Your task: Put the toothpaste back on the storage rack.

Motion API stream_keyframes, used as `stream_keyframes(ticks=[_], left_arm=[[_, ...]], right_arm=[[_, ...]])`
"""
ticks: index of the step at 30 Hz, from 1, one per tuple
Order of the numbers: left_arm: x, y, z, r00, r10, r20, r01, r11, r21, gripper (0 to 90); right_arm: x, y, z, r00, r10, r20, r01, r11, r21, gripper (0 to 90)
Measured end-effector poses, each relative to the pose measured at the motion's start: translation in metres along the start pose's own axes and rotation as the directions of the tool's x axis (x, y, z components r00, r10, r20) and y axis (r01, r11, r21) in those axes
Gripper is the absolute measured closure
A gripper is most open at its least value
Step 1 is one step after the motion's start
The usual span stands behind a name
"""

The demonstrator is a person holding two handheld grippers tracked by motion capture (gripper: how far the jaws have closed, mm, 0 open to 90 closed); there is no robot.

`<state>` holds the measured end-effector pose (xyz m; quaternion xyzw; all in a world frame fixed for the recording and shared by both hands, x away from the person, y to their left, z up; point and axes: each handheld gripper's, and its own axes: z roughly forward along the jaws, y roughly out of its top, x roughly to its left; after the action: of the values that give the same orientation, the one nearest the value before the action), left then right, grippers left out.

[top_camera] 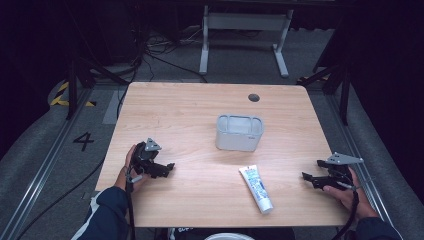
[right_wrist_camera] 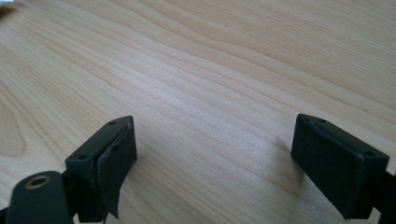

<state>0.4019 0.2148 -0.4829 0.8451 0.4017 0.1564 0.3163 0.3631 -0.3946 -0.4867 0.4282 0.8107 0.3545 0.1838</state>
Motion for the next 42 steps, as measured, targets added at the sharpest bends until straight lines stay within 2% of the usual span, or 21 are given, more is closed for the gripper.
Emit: stream_keyframes(ticks=[4, 11, 18, 20, 22, 25, 27, 36, 42], left_arm=[[-0.001, -0.001, 0.0, 0.9998, -0.018, 0.009, 0.019, 0.9998, -0.002, 0.0], [-0.001, 0.0, 0.0, 0.9999, -0.004, 0.01, 0.004, 1.0, 0.002, 0.0], [-0.001, 0.0, 0.0, 0.9999, -0.004, 0.01, 0.004, 1.0, 0.001, 0.0], [-0.001, 0.0, 0.0, 0.9999, -0.004, 0.01, 0.004, 1.0, 0.001, 0.0], [0.0, 0.0, 0.0, 0.9999, -0.004, 0.013, 0.004, 1.0, 0.001, 0.0], [-0.001, 0.0, 0.0, 0.9998, -0.009, 0.015, 0.009, 1.0, 0.002, 0.0], [-0.001, 0.0, 0.0, 0.9998, -0.006, 0.017, 0.006, 1.0, 0.0, 0.0], [0.0, 0.0, 0.001, 0.9998, -0.001, 0.019, 0.001, 1.0, -0.001, 0.0], [0.0, 0.0, 0.001, 0.9998, -0.001, 0.019, 0.001, 1.0, 0.0, 0.1]], right_arm=[[0.0, 0.001, 0.001, 1.0, 0.001, 0.0, -0.001, 1.0, 0.0, 14.0], [0.0, 0.001, 0.001, 1.0, 0.004, 0.006, -0.004, 1.0, 0.005, 13.8], [0.001, 0.007, 0.002, 0.9994, 0.024, 0.026, -0.026, 0.998, 0.057, 10.2], [0.002, 0.009, 0.002, 0.9989, 0.028, 0.037, -0.03, 0.997, 0.074, 11.2], [0.004, 0.012, 0.001, 0.9991, 0.027, 0.032, -0.03, 0.996, 0.084, 17.5], [0.009, 0.014, 0.001, 0.9992, 0.032, 0.023, -0.034, 0.994, 0.101, 17.3], [0.015, 0.017, 0.001, 0.9998, 0.008, 0.016, -0.01, 0.994, 0.108, 17.7], [0.04, 0.029, 0.0, 0.9985, -0.026, -0.047, 0.031, 0.995, 0.094, 18.0], [0.057, 0.037, -0.002, 0.9968, -0.048, -0.064, 0.054, 0.995, 0.08, 18.0]])
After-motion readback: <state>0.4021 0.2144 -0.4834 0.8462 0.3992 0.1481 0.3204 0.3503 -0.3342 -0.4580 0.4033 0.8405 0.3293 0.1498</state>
